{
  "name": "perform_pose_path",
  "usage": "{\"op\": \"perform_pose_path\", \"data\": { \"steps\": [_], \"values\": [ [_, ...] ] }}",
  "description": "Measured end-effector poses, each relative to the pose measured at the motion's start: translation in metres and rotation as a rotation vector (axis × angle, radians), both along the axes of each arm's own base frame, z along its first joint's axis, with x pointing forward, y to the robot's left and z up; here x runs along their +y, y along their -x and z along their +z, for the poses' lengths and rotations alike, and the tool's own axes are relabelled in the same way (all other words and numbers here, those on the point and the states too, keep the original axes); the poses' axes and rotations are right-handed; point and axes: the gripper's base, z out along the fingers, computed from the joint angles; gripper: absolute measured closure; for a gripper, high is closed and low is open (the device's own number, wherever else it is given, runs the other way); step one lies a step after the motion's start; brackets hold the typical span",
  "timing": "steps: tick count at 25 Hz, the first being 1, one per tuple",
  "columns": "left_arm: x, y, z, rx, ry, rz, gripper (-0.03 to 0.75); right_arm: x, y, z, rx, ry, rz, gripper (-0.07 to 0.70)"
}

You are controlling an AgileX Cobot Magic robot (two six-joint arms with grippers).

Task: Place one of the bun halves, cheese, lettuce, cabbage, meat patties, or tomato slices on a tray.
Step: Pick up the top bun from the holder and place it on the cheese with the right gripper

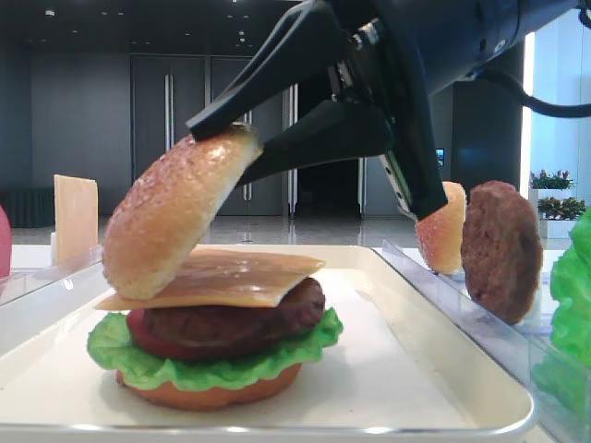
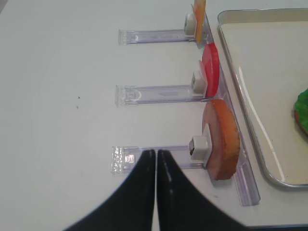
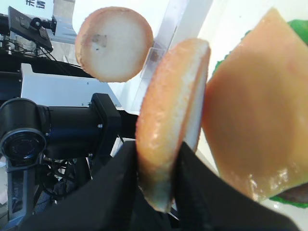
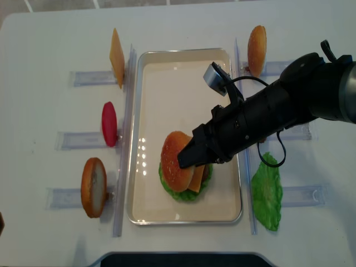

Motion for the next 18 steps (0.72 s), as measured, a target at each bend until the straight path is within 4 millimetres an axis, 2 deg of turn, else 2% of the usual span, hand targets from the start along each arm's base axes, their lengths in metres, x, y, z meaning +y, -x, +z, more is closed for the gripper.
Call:
{"op": "perform_pose_path", "data": {
  "steps": [4,9,11,18],
  "values": [
    [0.0,0.0,0.0,0.0,0.0,0.0,0.716,-0.0004,0.0,-0.0007,-0.005,0.008,0.003,0.4],
    [0.0,0.0,0.0,0.0,0.0,0.0,0.716,-0.0022,-0.0025,-0.0043,-0.038,0.05,-0.009,0.249],
    [0.0,0.0,0.0,0.0,0.0,0.0,0.716,-0.003,-0.0031,-0.0056,-0.05,0.066,-0.01,0.215],
    [0.0,0.0,0.0,0.0,0.0,0.0,0.716,-0.006,-0.0032,-0.0097,-0.088,0.116,0.015,0.194]
  ]
}}
